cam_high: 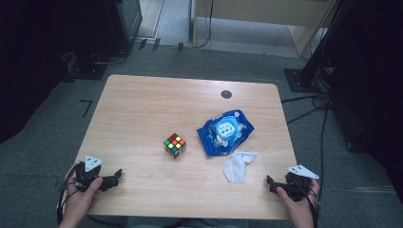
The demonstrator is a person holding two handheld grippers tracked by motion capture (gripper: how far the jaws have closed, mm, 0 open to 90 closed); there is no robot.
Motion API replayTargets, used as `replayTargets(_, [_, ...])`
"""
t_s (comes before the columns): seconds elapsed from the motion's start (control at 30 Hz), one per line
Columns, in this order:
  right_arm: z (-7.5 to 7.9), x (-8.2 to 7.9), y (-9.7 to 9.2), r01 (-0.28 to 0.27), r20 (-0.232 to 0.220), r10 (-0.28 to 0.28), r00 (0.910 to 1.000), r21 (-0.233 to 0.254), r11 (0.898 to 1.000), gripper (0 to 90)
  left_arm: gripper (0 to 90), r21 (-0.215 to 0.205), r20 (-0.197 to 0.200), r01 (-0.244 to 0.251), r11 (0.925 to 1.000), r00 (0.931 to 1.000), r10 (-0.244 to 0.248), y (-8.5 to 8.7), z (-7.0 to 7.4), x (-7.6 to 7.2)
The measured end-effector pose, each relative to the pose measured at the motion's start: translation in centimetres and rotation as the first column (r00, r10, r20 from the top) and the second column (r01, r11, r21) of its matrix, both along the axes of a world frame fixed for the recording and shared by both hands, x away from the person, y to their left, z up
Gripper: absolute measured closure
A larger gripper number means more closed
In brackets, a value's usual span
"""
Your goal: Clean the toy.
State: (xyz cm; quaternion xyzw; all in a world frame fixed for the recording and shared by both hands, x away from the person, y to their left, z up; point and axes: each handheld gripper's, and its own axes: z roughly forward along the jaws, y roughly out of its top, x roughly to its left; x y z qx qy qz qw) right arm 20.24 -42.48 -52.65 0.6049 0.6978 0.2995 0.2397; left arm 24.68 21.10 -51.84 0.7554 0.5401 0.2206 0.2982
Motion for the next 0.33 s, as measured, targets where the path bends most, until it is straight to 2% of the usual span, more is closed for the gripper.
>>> replayTargets(0.33, [-0.01, 0.16, -0.05, -0.005, 0.0, 0.005, 1.0, 0.002, 1.0, 0.0, 2.1, 0.0, -0.002, -0.019, 0.9998, 0.9998, 0.019, -0.31, -0.01, 0.45])
